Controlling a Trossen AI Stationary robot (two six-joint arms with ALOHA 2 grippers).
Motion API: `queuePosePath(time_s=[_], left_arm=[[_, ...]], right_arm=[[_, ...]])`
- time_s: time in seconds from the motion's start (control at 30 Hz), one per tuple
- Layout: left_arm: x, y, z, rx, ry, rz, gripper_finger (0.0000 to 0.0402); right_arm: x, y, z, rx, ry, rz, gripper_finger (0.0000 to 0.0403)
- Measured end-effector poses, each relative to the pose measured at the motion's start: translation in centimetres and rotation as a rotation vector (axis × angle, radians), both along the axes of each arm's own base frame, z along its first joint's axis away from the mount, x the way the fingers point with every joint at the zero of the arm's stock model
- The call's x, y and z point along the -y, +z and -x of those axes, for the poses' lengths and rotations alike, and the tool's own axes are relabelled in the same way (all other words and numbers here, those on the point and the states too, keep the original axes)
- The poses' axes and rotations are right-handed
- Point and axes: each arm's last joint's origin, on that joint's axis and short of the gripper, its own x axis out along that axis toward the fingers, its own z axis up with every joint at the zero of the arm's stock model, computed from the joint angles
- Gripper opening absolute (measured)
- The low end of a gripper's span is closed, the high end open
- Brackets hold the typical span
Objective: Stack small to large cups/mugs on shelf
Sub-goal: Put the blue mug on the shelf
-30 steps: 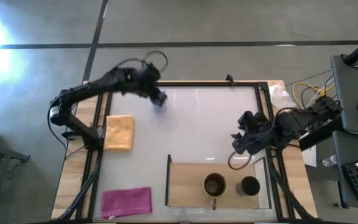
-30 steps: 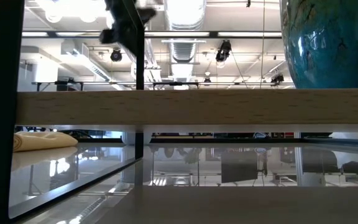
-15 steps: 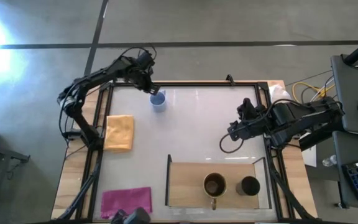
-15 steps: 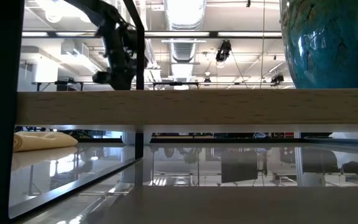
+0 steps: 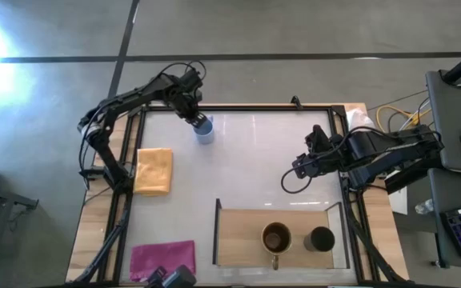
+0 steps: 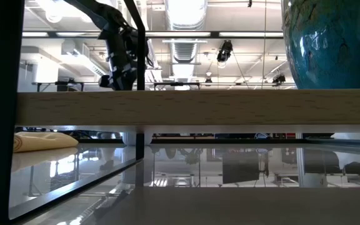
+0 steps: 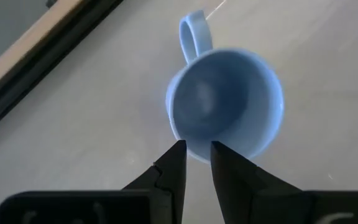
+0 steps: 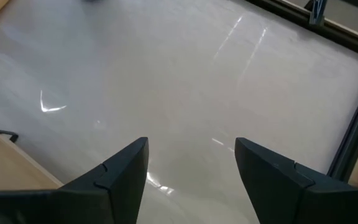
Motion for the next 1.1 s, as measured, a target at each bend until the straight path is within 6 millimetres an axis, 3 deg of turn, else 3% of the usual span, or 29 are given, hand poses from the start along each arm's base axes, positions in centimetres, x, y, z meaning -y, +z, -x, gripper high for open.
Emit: queuePosePath(time_s=[0.27, 0.47, 0.63, 1.1], left_arm=[[0.3, 1.5, 0.7, -0.004, 0.076, -0.088, 0.0064], [0.4, 1.8, 0.5, -0.002, 0.090, -0.102, 0.0120], [0.4, 1.1, 0.4, -0.009, 0.114, -0.062, 0.0156], [0.3, -1.0, 0.2, -0.043, 0.270, 0.046, 0.0160]], right_arm=[[0.0, 0.0, 0.1, -0.017, 0.019, 0.013, 0.0233], [0.0, 0.0, 0.1, -0.019, 0.021, 0.016, 0.0233], [0.0, 0.0, 0.1, -0.020, 0.020, 0.019, 0.0233], [0.0, -0.1, 0.1, -0.012, -0.001, 0.010, 0.0233]])
